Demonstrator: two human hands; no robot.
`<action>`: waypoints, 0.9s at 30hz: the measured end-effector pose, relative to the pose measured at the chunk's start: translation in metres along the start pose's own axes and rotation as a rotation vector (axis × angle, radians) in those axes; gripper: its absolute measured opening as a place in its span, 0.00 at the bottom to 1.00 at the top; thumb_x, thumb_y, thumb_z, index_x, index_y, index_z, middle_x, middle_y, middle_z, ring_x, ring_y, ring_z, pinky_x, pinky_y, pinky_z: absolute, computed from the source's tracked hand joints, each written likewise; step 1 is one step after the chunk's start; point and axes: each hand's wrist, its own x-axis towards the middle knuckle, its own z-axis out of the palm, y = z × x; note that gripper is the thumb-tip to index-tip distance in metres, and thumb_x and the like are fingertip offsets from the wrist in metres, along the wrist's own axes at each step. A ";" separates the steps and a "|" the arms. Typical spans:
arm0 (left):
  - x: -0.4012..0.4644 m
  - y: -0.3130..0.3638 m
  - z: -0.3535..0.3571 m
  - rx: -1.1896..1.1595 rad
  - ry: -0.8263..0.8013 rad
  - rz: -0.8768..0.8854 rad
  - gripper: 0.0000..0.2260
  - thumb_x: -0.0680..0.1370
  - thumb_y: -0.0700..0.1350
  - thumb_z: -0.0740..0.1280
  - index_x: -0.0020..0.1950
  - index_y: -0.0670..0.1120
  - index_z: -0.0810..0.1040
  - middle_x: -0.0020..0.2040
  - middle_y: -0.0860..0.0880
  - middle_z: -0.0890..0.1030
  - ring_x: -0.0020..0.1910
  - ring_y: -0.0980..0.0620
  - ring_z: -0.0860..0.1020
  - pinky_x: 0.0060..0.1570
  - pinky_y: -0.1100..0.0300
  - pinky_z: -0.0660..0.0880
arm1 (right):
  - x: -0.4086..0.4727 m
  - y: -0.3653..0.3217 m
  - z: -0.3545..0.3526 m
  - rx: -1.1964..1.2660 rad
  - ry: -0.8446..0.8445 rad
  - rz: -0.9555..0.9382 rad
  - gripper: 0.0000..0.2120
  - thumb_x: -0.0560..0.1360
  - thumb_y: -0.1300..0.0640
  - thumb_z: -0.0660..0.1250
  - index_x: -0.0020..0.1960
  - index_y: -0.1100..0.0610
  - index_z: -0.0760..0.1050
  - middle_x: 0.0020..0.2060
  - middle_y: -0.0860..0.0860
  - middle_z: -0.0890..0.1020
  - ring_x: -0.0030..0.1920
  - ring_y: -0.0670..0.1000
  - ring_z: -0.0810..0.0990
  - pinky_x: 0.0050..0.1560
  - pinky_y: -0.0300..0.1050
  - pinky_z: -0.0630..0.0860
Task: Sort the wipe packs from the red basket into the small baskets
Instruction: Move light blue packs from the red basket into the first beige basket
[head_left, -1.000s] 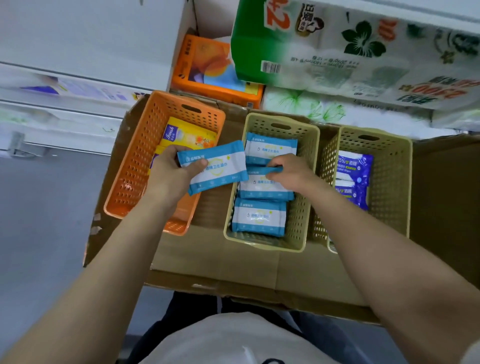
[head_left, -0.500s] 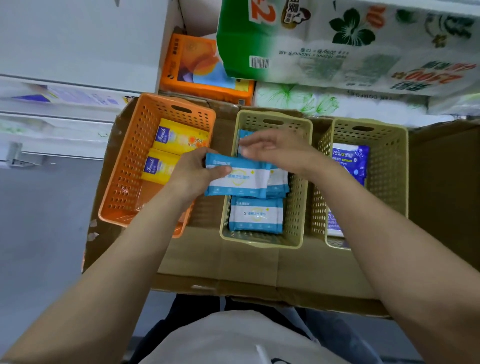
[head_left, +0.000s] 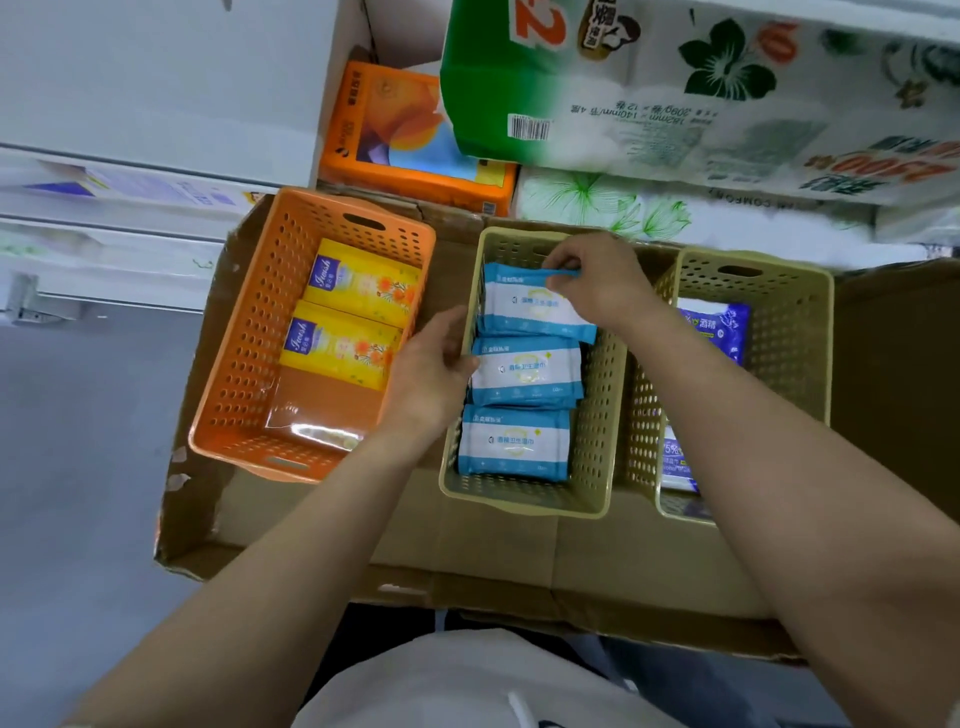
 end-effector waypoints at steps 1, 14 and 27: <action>0.001 0.000 -0.001 -0.010 -0.011 -0.021 0.24 0.77 0.44 0.70 0.71 0.59 0.70 0.52 0.57 0.79 0.50 0.60 0.77 0.37 0.72 0.72 | 0.002 -0.001 0.006 -0.038 0.006 -0.017 0.06 0.76 0.57 0.70 0.53 0.51 0.82 0.50 0.47 0.82 0.52 0.47 0.78 0.53 0.44 0.73; 0.002 -0.003 -0.006 -0.135 -0.093 -0.133 0.25 0.79 0.44 0.68 0.72 0.63 0.68 0.55 0.50 0.79 0.56 0.51 0.78 0.51 0.51 0.81 | -0.011 0.008 0.039 -0.456 0.151 -0.130 0.27 0.75 0.44 0.69 0.72 0.48 0.70 0.63 0.51 0.75 0.65 0.55 0.68 0.61 0.54 0.68; -0.003 0.000 -0.002 -0.106 -0.051 -0.127 0.24 0.80 0.43 0.67 0.72 0.62 0.68 0.63 0.51 0.77 0.62 0.50 0.76 0.56 0.46 0.79 | -0.018 0.004 0.040 -0.339 0.095 -0.035 0.24 0.78 0.47 0.67 0.70 0.54 0.72 0.65 0.55 0.73 0.67 0.58 0.66 0.68 0.50 0.64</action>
